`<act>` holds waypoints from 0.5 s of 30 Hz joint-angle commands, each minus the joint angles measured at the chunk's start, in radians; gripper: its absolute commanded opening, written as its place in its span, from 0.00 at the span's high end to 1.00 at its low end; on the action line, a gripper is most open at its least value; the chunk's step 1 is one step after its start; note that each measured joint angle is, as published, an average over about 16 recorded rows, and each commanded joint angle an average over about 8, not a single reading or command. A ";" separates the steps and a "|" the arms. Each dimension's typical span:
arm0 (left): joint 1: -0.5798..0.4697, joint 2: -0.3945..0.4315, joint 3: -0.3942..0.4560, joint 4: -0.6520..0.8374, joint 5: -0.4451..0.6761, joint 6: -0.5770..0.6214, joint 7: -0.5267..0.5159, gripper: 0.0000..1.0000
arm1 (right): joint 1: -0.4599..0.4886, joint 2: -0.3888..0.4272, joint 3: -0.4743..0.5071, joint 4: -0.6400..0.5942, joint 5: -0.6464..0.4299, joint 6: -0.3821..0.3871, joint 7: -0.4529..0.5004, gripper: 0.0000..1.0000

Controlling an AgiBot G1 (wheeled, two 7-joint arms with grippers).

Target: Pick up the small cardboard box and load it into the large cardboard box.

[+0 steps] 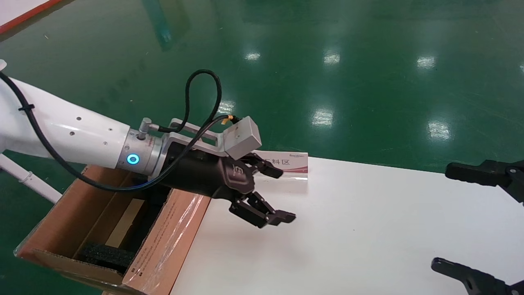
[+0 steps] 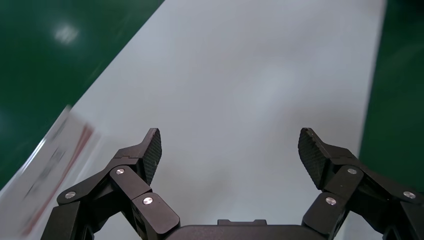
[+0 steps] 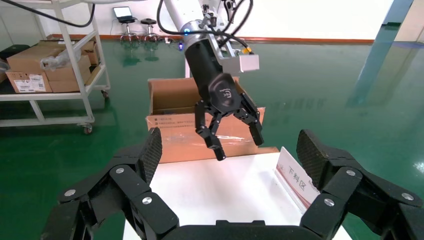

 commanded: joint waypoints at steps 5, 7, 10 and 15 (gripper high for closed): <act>0.130 0.007 -0.197 -0.008 -0.057 0.073 0.079 0.00 | 0.000 0.000 0.000 0.000 0.000 0.000 0.000 0.00; 0.174 0.009 -0.263 -0.011 -0.076 0.098 0.105 0.00 | 0.000 0.000 0.000 0.000 0.000 0.000 0.000 0.00; 0.239 0.012 -0.361 -0.014 -0.104 0.134 0.144 0.00 | 0.000 0.000 -0.001 0.000 0.000 0.000 0.000 0.00; 0.346 0.017 -0.524 -0.021 -0.150 0.194 0.209 0.00 | 0.000 0.000 -0.001 0.000 0.001 0.000 0.000 0.00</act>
